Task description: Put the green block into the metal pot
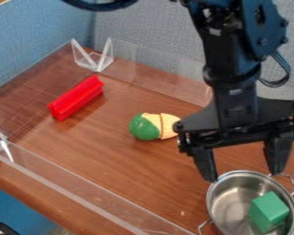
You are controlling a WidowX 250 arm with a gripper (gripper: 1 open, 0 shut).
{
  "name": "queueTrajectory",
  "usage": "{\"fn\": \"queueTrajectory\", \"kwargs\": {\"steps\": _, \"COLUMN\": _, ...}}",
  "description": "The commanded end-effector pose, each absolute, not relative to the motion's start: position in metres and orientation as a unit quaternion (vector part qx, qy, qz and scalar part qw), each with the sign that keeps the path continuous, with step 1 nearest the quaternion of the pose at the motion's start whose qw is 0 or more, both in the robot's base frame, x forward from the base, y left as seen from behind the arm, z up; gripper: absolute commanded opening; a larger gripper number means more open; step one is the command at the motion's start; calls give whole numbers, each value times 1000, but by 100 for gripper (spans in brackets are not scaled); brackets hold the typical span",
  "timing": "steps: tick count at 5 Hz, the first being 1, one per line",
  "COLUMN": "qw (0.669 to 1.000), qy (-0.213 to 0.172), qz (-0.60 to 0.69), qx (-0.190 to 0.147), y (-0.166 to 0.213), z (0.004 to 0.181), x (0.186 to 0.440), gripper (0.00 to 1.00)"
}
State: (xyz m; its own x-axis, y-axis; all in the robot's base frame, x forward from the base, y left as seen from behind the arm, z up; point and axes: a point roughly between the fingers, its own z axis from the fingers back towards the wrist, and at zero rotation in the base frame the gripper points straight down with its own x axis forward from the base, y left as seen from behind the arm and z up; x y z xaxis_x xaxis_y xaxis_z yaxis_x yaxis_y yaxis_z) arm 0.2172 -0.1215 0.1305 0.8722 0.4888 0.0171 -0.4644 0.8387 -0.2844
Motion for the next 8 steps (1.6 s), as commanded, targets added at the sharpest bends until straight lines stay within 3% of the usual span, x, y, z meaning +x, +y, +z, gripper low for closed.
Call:
{"fn": "queueTrajectory", "kwargs": {"steps": 1, "qw": 958, "qy": -60, "qz": 241, "qx": -146, "y": -124, "z": 137, "x": 216, "gripper": 100}}
{"fn": "queueTrajectory", "kwargs": {"steps": 5, "qw": 956, "qy": -74, "qz": 247, "qx": -142, "y": -116, "z": 148, "x": 213, "gripper": 100}}
{"fn": "queueTrajectory", "kwargs": {"steps": 6, "qw": 953, "qy": -82, "qz": 259, "qx": -135, "y": -103, "z": 157, "x": 217, "gripper": 100}}
{"fn": "queueTrajectory", "kwargs": {"steps": 8, "qw": 942, "qy": -104, "qz": 284, "qx": -146, "y": -56, "z": 194, "x": 222, "gripper": 100}}
